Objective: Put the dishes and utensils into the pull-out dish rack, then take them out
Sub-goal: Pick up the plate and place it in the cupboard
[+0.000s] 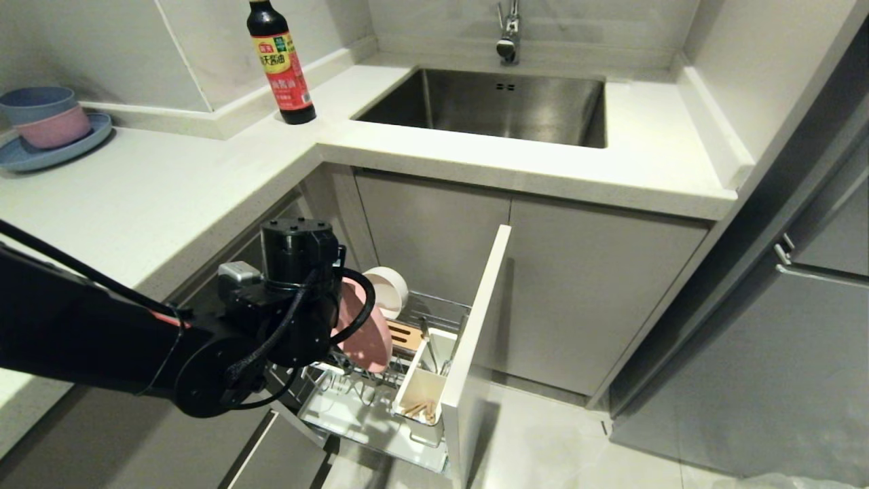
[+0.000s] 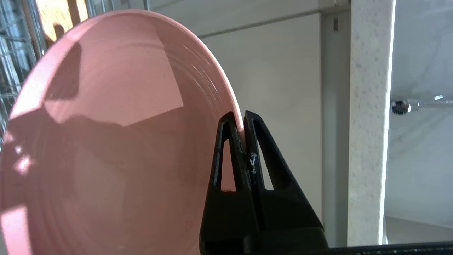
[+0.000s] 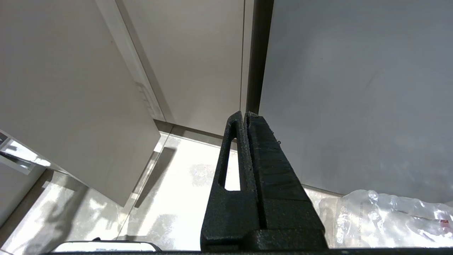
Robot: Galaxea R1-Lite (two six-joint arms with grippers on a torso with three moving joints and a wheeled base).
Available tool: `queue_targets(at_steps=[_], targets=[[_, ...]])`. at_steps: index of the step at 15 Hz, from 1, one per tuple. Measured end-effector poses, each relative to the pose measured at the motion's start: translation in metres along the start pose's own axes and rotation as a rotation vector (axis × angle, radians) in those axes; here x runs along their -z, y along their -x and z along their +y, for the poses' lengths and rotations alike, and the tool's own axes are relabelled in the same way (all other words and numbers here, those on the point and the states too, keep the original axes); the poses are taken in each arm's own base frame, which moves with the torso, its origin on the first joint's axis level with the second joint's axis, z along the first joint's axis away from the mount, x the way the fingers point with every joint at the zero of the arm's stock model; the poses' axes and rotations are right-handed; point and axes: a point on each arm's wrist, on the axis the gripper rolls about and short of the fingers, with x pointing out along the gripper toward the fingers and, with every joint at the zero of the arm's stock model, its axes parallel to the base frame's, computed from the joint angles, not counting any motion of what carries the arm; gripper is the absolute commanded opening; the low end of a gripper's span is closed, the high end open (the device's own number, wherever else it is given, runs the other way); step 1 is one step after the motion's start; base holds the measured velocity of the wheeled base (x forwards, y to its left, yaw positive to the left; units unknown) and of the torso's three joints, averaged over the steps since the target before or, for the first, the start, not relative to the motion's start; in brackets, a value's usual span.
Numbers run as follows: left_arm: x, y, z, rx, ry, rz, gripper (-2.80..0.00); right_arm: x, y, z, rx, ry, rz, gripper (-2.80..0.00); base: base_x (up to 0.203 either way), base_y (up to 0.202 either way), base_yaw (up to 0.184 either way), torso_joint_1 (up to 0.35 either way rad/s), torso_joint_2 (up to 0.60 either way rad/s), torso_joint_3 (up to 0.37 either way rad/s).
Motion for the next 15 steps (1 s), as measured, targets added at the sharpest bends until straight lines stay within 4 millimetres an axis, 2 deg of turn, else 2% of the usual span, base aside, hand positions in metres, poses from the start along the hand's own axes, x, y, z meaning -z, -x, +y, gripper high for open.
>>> queue_targets(at_steps=[10, 13, 15], targets=[[0.003, -0.009, 0.01, -0.034, -0.004, -0.01, -2.8, 0.0, 0.0, 0.0, 0.0, 0.0, 0.0, -2.8, 0.0, 0.0, 0.0, 0.0, 0.0, 0.0], [0.0, -0.008, 0.0, -0.007, 0.001, -0.022, -2.8, 0.0, 0.0, 0.0, 0.0, 0.0, 0.001, -2.8, 0.0, 0.0, 0.0, 0.0, 0.0, 0.0], [-0.001, -0.007, 0.001, -0.01, 0.002, -0.023, -2.8, 0.0, 0.0, 0.0, 0.0, 0.0, 0.0, -2.8, 0.0, 0.0, 0.0, 0.0, 0.0, 0.0]])
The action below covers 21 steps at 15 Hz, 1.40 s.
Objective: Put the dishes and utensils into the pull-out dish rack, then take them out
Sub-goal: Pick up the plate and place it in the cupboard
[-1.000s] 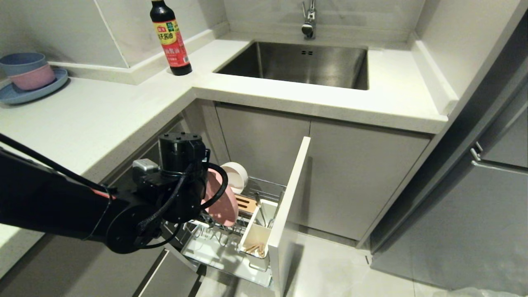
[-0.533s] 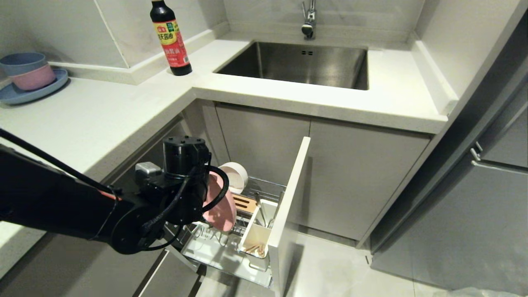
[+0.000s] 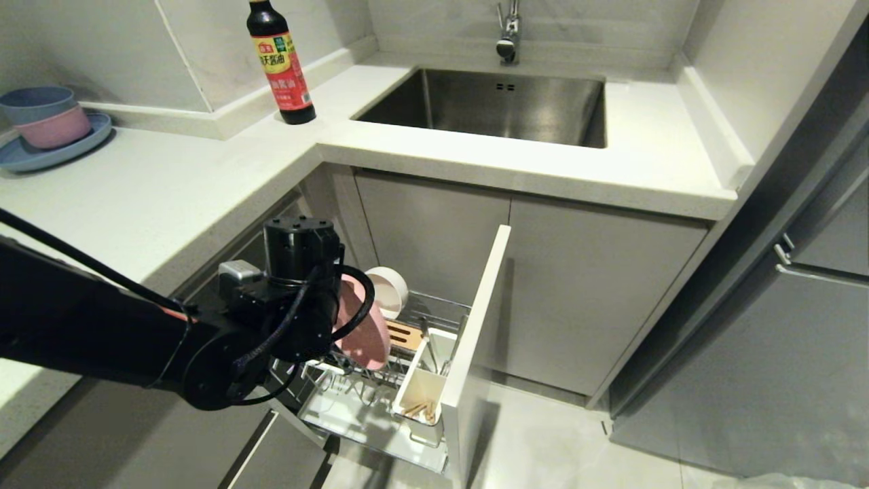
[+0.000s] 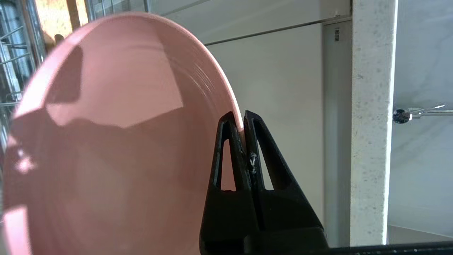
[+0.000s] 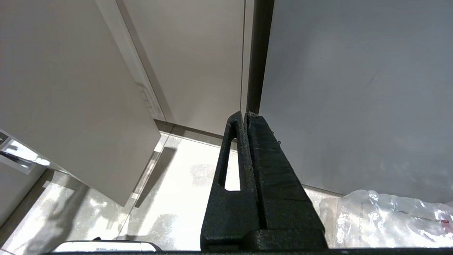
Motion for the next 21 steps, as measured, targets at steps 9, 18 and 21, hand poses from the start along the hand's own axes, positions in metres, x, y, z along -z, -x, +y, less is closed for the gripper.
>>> queue_targets(at_steps=[9, 18, 21], targets=[[-0.003, 0.0, -0.003, 0.027, 0.045, -0.005, -2.8, 0.0, 0.0, 0.0, 0.0, 0.0, 0.001, -2.8, 0.0, 0.0, 0.0, 0.0, 0.0, 0.0], [0.004, -0.007, 0.004, 0.02, 0.052, 0.001, -2.8, 0.0, 0.0, 0.0, 0.0, 0.0, 0.0, -2.8, 0.0, 0.0, 0.0, 0.0, 0.0, 0.0], [0.007, -0.01, 0.008, 0.01, 0.046, -0.001, -2.8, 0.0, 0.0, 0.0, 0.0, 0.0, 0.0, -2.8, 0.0, 0.0, 0.0, 0.0, 0.0, 0.0]])
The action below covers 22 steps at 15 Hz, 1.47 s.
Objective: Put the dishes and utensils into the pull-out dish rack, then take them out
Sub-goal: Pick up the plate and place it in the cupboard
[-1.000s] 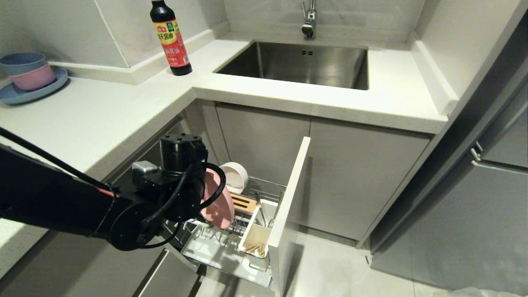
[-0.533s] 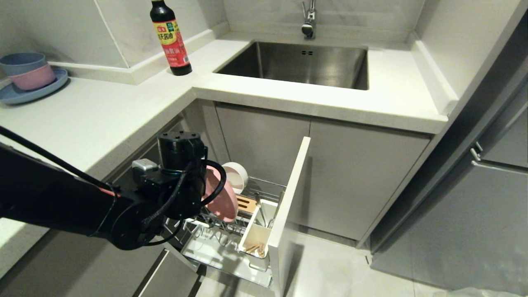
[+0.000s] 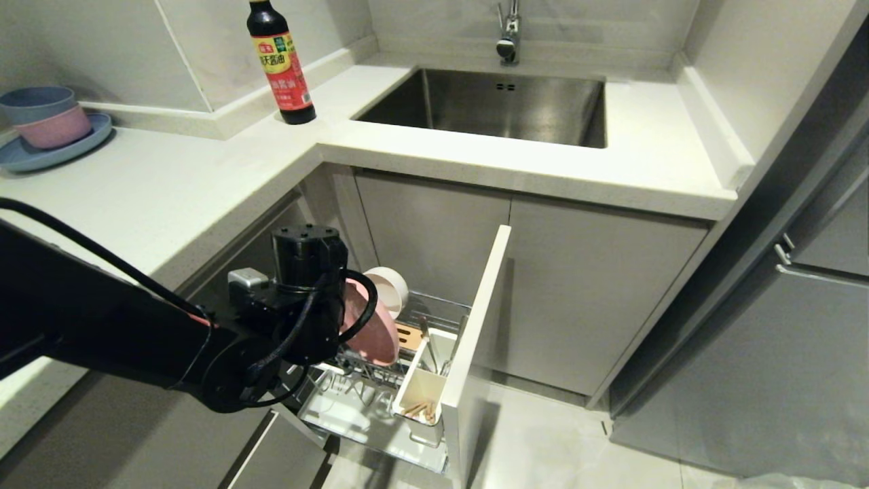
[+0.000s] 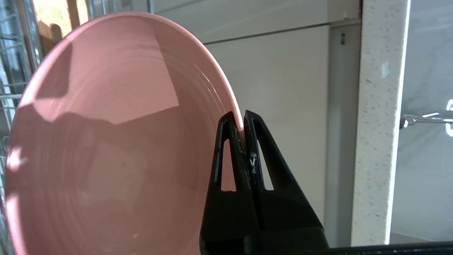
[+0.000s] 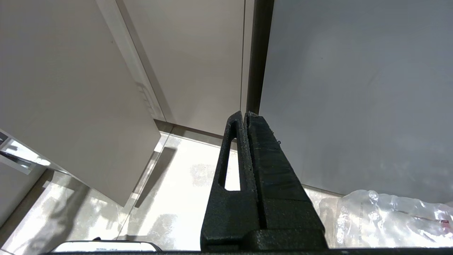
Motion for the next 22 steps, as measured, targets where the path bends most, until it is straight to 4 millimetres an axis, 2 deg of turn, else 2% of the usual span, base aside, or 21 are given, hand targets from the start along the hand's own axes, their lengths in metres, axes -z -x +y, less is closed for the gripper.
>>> queue_targets(at_steps=[22], targets=[[0.017, -0.028, 0.039, -0.106, -0.082, -0.018, -2.8, 0.0, 0.0, 0.0, 0.0, 0.0, 0.0, -2.8, 0.0, 0.0, 0.0, 0.0, 0.0, 0.0]])
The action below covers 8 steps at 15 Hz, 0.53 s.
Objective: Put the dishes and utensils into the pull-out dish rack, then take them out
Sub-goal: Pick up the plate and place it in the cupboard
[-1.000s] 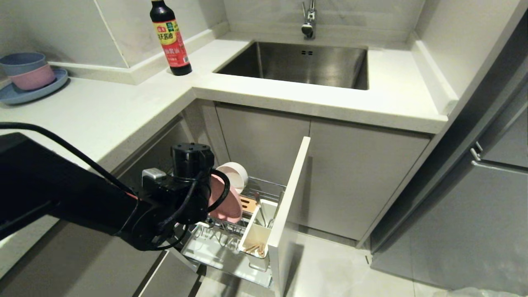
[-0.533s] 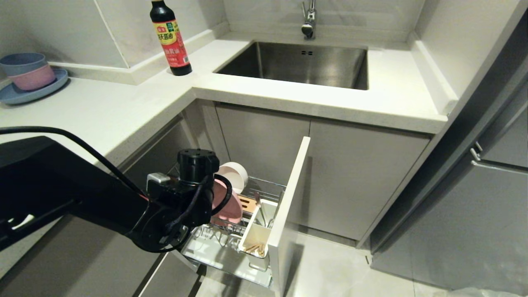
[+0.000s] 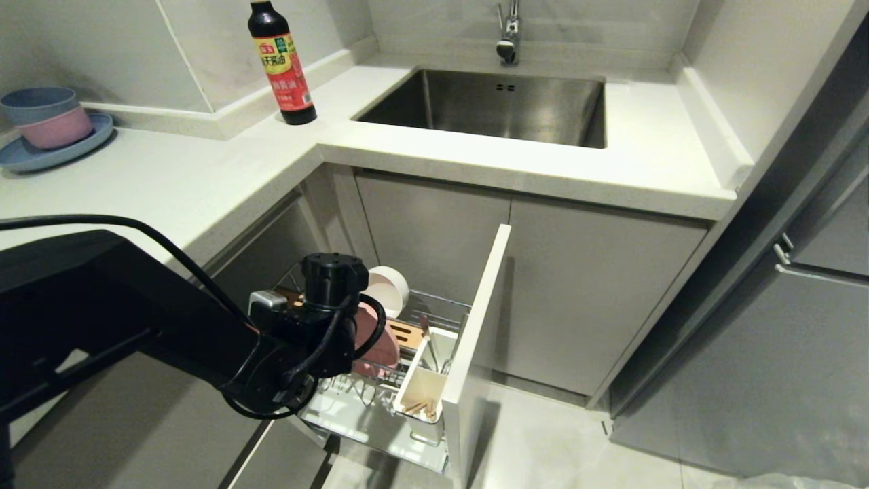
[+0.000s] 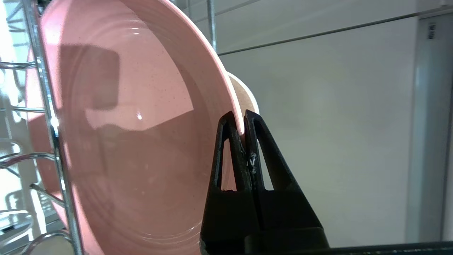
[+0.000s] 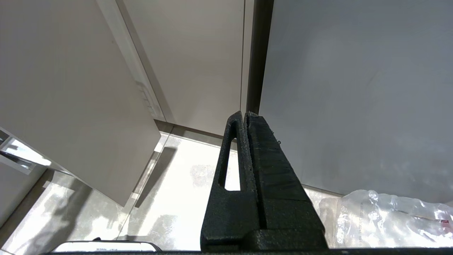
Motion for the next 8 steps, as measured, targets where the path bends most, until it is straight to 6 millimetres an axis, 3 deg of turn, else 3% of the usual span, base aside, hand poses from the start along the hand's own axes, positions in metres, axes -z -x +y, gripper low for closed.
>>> queue_targets(at_steps=[8], targets=[[0.0054, -0.008, 0.002, -0.006, -0.003, 0.002, -2.8, 0.0002, 0.0, 0.0, 0.0, 0.0, 0.001, -2.8, 0.0, 0.0, 0.0, 0.0, 0.0, 0.0]])
